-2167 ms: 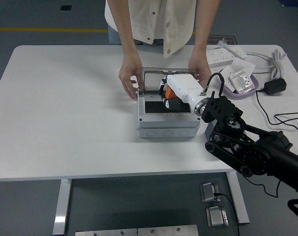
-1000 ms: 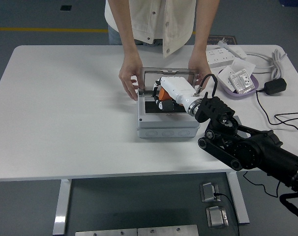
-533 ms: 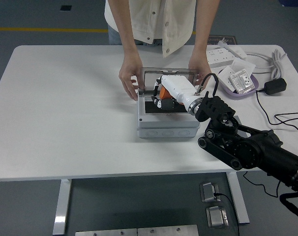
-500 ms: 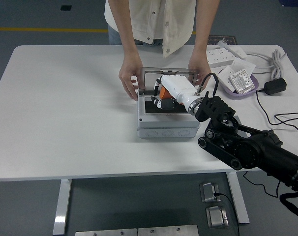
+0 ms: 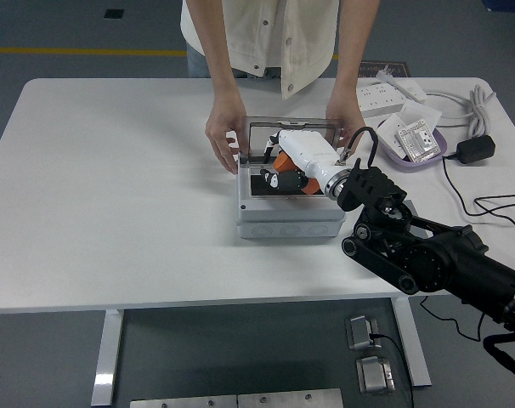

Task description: Fetch the battery,place it into the box,close the lid of the box

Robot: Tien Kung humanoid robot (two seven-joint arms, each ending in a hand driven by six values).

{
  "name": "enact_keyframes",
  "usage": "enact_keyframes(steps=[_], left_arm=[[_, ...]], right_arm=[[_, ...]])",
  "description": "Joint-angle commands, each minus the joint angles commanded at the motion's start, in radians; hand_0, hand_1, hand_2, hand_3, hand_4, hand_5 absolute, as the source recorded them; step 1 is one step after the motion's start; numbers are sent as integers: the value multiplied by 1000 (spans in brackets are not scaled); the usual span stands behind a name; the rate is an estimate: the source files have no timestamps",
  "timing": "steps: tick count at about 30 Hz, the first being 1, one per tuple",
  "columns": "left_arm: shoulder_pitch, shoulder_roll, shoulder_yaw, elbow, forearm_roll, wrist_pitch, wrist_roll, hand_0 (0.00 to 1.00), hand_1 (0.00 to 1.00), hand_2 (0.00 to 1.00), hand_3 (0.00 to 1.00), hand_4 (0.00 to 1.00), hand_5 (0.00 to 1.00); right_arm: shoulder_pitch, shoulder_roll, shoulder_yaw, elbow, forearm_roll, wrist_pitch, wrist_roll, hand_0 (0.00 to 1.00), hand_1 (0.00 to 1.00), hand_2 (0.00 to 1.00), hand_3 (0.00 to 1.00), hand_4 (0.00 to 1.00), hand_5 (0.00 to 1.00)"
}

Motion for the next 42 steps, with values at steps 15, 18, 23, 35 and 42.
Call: enact_keyframes(steps=[15, 18, 23, 35, 42], left_arm=[[-3, 3, 2, 0, 2, 0, 0, 432, 568, 521, 488, 151, 2], [-4, 2, 2, 0, 2, -1, 0, 432, 568, 521, 488, 151, 2], [-4, 2, 2, 0, 4, -1, 0, 431, 567, 522, 488, 148, 2], [-2, 0, 3, 0, 4, -2, 1, 431, 568, 520, 488, 141, 2], [-2, -1, -6, 0, 11, -2, 6, 430, 568, 520, 488, 141, 2]], right_arm=[[2, 0, -21, -5, 10, 14, 8, 300, 351, 411, 517, 729, 397], [1, 1, -24, -3, 15, 15, 7, 300, 351, 411, 517, 729, 397], [-1, 1, -20, 7, 30, 20, -1, 452, 416, 474, 523, 882, 510], [-24, -38, 92, 113, 102, 54, -26, 591, 461, 503, 547, 914, 595], [-34, -75, 158, 239, 66, 112, -86, 514, 412, 476, 523, 911, 587]])
